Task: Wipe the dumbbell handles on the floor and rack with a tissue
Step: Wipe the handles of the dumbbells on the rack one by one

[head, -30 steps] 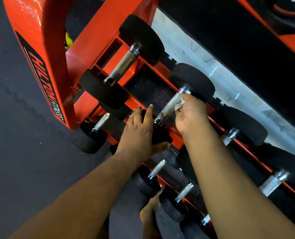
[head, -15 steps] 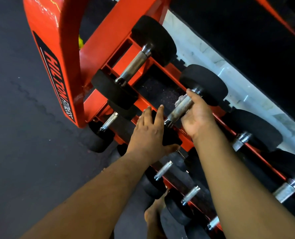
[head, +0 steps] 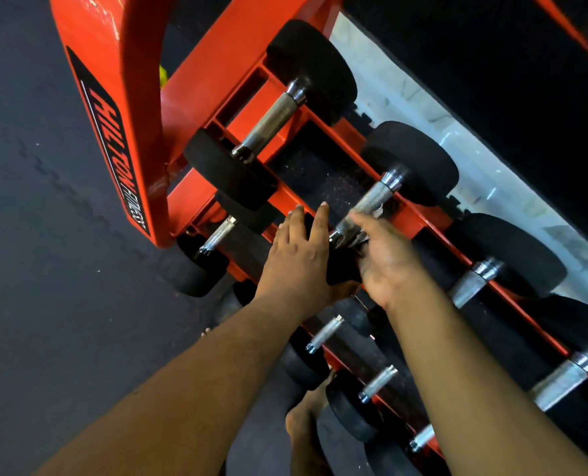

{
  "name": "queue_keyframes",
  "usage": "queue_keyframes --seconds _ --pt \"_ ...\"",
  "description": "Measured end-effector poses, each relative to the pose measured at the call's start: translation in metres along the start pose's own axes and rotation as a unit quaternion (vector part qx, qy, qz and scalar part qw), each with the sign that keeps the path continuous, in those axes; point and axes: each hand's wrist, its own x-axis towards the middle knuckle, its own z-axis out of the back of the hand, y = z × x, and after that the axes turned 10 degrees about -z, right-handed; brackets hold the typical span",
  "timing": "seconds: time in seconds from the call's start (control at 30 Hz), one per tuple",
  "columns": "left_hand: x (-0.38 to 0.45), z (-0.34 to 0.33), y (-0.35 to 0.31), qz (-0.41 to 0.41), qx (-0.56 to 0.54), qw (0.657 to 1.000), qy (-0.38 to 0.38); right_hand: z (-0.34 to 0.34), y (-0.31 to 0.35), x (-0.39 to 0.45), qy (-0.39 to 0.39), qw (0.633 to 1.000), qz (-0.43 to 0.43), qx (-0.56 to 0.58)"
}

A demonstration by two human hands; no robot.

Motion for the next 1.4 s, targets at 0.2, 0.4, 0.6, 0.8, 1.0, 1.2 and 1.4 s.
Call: queue_keyframes --seconds 0.2,0.4,0.6,0.8,1.0,1.2,1.4 --pt "-0.001 0.001 0.001 -0.006 -0.004 1.0 -0.003 0.001 0.05 0.026 -0.018 0.989 0.041 0.144" --pt "-0.001 0.0 0.002 -0.009 -0.013 1.0 -0.01 0.015 -0.001 0.024 -0.039 0.992 0.08 -0.089" --pt "-0.001 0.003 0.003 -0.022 -0.016 1.0 -0.016 0.021 -0.036 0.009 -0.17 0.922 0.193 -0.288" --pt "-0.003 0.005 0.004 -0.044 -0.012 0.999 -0.027 0.013 0.005 -0.015 -0.198 0.681 0.519 -0.478" --pt "-0.004 -0.003 0.008 -0.048 -0.016 0.998 -0.036 0.034 0.031 0.03 -0.177 0.411 0.444 -0.776" --pt "-0.007 0.004 0.012 -0.063 -0.011 0.998 -0.012 0.05 -0.007 0.003 -0.044 0.366 0.436 -0.821" --pt "-0.016 0.029 0.047 -0.123 0.09 0.987 -0.04 0.065 0.015 -0.012 -0.05 0.454 0.497 -0.737"
